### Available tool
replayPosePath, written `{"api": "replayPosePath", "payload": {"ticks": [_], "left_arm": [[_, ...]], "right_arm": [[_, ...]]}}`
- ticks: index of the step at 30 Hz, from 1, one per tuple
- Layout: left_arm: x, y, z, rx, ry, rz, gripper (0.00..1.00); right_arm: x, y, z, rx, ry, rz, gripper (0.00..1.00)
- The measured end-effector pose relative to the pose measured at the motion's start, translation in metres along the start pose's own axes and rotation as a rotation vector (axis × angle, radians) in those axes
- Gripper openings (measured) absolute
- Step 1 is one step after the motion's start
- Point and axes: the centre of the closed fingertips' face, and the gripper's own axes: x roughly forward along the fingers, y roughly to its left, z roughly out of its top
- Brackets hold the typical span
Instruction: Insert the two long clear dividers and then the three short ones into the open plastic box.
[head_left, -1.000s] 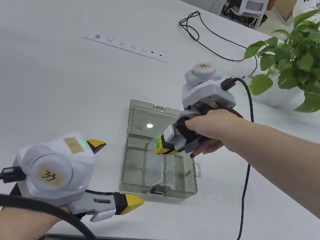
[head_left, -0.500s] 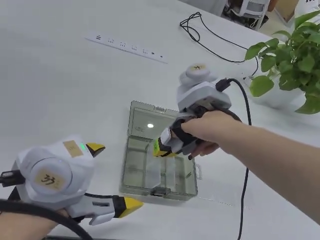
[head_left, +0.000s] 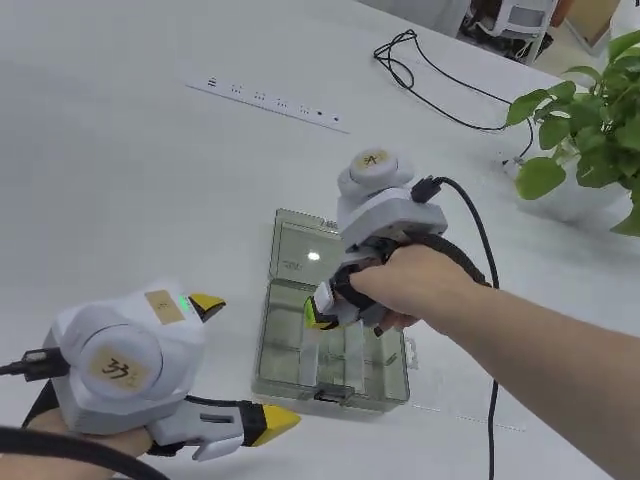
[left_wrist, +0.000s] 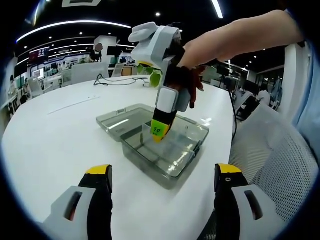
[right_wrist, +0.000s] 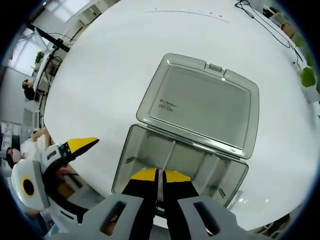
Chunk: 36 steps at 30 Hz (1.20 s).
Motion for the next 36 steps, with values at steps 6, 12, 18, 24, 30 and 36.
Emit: {"api": "replayPosePath", "payload": {"ticks": [6,12,18,24,30,36], "left_arm": [[0.002,0.0,0.001,-0.002,0.003,0.0,0.86],[0.003,-0.001,0.001,0.004,0.009,0.001,0.86],[0.002,-0.001,0.0,0.006,0.016,0.007,0.86],[0.0,0.002,0.001,0.009,0.023,0.017,0.86],[-0.001,0.002,0.003,0.015,0.026,0.022,0.86],[-0.002,0.001,0.007,0.018,0.026,0.026,0.86]], "right_arm": [[-0.001,-0.004,0.001,0.02,-0.005,0.022,0.04],[-0.002,-0.001,0.0,0.018,-0.011,0.046,0.05],[-0.004,0.0,0.001,-0.009,-0.039,0.073,0.08],[-0.006,0.001,0.011,-0.009,-0.104,0.121,0.24],[-0.007,0.0,0.025,-0.003,-0.179,0.167,0.44],[-0.013,0.007,0.025,-0.027,-0.233,0.203,0.59]]}}
